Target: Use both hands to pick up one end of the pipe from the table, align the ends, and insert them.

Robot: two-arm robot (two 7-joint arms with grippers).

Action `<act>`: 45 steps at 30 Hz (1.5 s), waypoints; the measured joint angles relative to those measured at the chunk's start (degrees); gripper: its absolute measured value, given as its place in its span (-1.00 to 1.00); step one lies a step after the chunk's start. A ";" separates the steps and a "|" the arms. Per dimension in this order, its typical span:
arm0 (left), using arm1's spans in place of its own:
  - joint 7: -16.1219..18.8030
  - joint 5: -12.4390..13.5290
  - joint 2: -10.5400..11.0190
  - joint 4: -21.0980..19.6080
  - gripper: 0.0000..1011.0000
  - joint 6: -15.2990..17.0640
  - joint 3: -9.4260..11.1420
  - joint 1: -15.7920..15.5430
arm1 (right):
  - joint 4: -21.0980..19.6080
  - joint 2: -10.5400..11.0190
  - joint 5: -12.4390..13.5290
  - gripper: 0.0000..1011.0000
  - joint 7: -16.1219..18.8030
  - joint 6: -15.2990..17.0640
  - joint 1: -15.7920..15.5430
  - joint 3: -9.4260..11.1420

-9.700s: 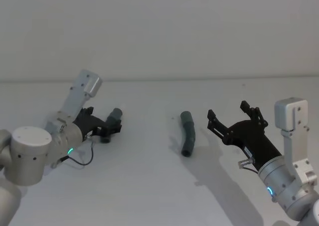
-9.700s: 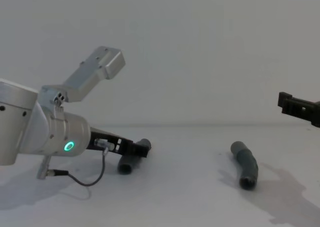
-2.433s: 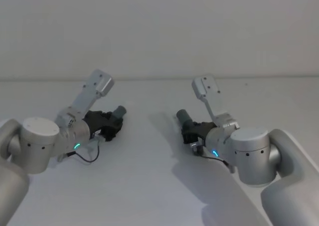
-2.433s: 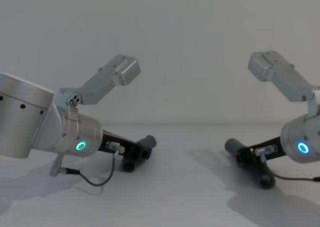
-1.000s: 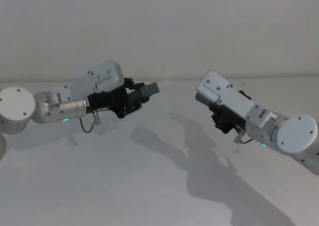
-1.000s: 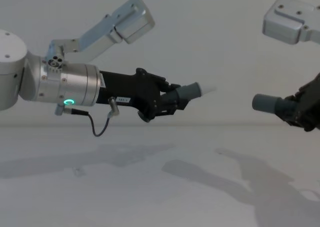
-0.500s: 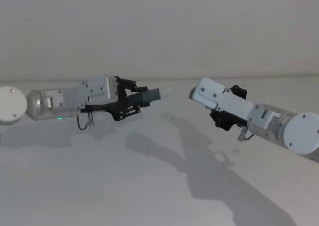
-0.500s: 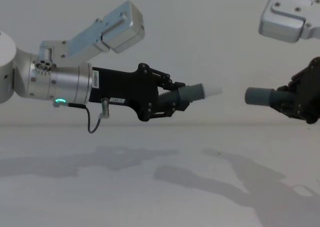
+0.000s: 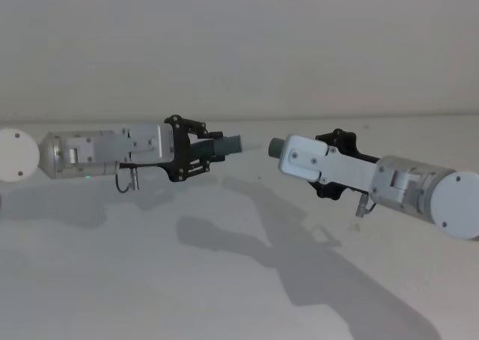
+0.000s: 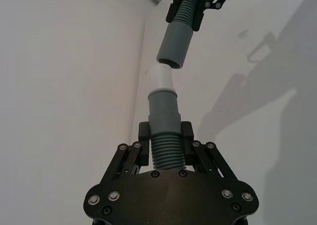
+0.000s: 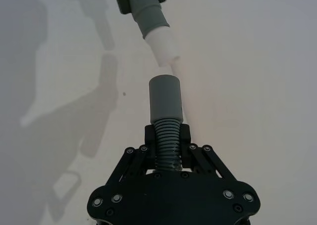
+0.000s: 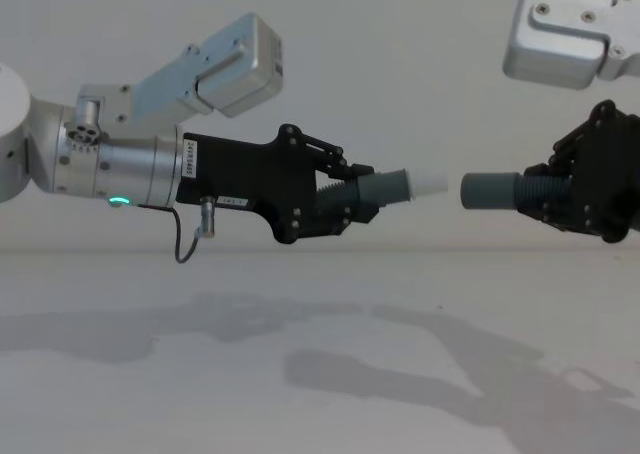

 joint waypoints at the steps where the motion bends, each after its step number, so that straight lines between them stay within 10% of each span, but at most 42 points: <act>1: -0.01 0.03 -0.05 0.14 -0.33 -0.15 0.02 -0.06 | -0.12 0.13 -0.14 -0.52 0.11 -0.13 0.03 -0.08; 45: -0.30 0.94 -0.12 0.37 -0.33 -3.79 1.07 0.47 | -2.17 0.81 -2.21 -0.52 3.45 -3.41 -0.39 0.53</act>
